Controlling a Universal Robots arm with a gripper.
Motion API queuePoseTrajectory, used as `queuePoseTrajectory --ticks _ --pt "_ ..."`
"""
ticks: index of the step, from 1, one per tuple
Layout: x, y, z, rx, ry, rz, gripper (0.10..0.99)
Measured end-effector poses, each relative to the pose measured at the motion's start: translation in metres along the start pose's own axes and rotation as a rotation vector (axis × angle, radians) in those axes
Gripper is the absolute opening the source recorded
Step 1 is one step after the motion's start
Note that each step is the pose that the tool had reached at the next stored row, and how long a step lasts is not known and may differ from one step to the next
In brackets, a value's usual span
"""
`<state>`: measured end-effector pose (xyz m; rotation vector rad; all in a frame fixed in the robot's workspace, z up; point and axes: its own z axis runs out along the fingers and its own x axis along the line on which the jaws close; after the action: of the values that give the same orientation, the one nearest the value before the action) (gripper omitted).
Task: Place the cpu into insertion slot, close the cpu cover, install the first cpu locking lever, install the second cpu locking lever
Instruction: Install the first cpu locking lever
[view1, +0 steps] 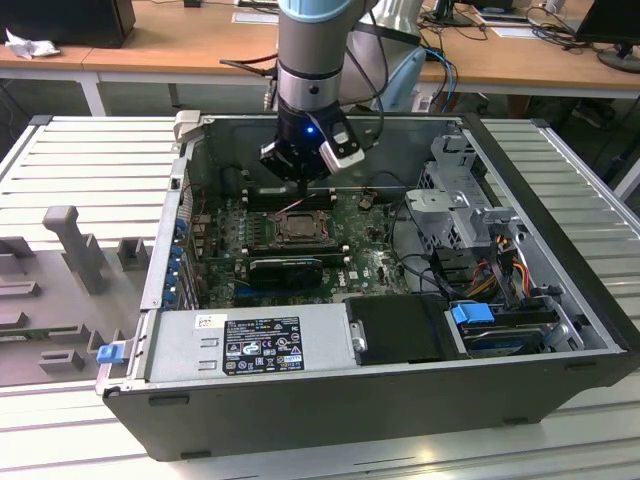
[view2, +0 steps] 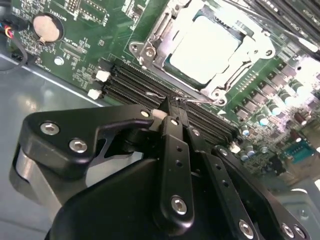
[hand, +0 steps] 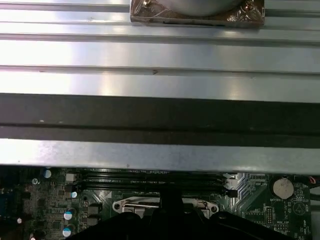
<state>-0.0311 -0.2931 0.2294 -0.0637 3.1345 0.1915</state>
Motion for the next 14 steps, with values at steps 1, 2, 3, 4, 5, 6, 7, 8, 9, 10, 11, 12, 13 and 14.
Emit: queuePoseTrajectory --ticks 1,2,3,4,5,6,7,8,9,10,11,12,13,14 --pt "-0.0005 0.0001 0.0006 0.000 0.0009 -0.008 0.106" --pt "-0.0013 0.0001 0.0016 0.000 0.0012 -0.013 0.106" --pt "-0.0020 0.0003 0.0023 0.000 0.0013 -0.014 0.106" --pt "-0.0029 0.0005 0.0030 0.000 0.0013 -0.015 0.106" --pt "-0.0050 0.0009 0.0043 0.000 0.0014 -0.017 0.106" --pt "-0.0069 0.0012 0.0053 0.000 0.0015 -0.018 0.106" --pt "-0.0081 0.0014 0.0062 0.000 0.0017 -0.020 0.106" --pt "-0.0091 0.0016 0.0078 0.000 0.0021 -0.022 0.106" --pt "-0.0100 0.0019 0.0091 0.000 0.0024 -0.025 0.106" --pt "-0.0108 0.0022 0.0102 0.000 0.0026 -0.027 0.106" --pt "-0.0115 0.0023 0.0120 0.000 0.0030 -0.030 0.106" --pt "-0.0117 0.0023 0.0131 0.000 0.0032 -0.032 0.106" --pt "-0.0120 0.0021 0.0145 0.000 0.0035 -0.033 0.106" --pt "-0.0124 0.0020 0.0151 0.001 0.0034 -0.033 0.106"
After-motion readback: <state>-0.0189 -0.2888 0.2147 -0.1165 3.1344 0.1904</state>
